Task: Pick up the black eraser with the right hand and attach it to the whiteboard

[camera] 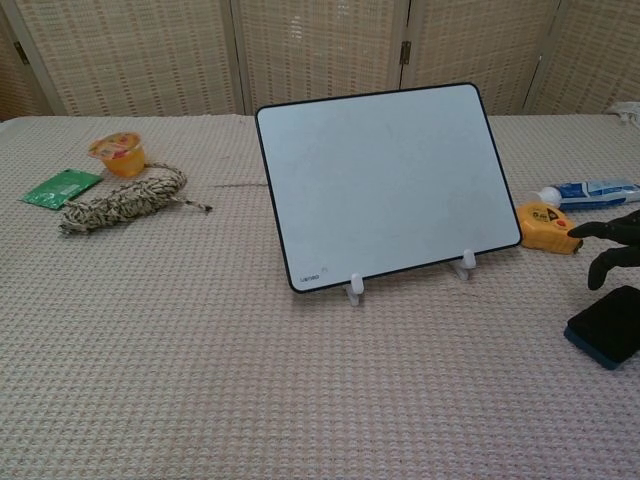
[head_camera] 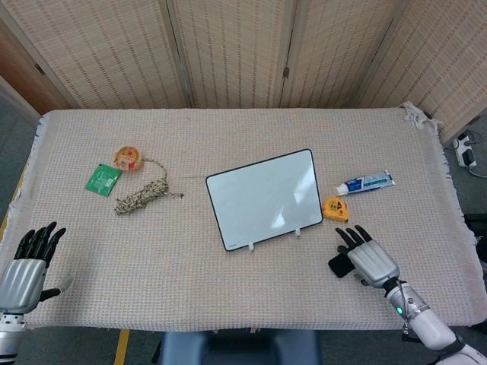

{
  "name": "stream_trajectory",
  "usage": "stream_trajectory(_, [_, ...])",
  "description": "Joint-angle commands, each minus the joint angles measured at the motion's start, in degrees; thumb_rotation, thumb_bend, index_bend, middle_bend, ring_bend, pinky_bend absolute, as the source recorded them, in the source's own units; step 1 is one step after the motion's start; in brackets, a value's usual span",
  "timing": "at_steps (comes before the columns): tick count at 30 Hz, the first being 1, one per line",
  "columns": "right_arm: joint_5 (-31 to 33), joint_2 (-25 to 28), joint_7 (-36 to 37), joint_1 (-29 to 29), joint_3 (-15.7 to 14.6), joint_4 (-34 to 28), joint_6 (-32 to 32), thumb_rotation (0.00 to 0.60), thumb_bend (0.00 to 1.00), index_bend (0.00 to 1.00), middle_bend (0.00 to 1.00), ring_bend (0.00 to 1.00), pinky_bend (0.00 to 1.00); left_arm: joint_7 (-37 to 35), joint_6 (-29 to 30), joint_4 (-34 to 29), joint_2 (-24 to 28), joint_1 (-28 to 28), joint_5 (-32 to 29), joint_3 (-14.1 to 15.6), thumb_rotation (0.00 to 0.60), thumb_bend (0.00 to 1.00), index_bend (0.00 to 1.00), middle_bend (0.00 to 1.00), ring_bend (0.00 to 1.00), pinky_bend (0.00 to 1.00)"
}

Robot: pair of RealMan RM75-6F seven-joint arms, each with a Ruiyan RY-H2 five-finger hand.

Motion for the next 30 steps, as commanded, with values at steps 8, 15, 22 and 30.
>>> stream_trajectory(8, [2.0,-2.0,-1.0,0.6,-0.5,2.5,0.1,0.600,0.30,0.30,0.00,0.00,0.00,0.5,-0.5,-0.1,0.2,-0.1,-0.1,0.2,0.600,0.22,0.00,0.00,0.00,0.00])
stream_trajectory(15, [3.2,-4.4,-1.7,1.2,-0.6,5.6,-0.1,0.600,0.30,0.30,0.00,0.00,0.00,0.2,-0.5,-0.1,0.4,-0.1,0.1,0.3,0.600,0.22,0.00,0.00,0.00,0.00])
stream_trajectory(22, [3.4,-5.8,-0.4,1.7,-0.9,7.6,-0.2,0.600,0.30,0.30,0.00,0.00,0.00,-0.3,-0.5,0.0,0.5,-0.1,0.2,0.4,0.600,0.22,0.00,0.00,0.00,0.00])
stream_trajectory(30, [0.6,-10.3,2.8,1.1,0.3,13.8,5.4,0.600,0.30,0.51,0.01,0.10,0.00,-0.2,-1.9,0.6,0.7,-0.8,-0.2,0.3,0.600,0.22,0.00,0.00,0.00,0.00])
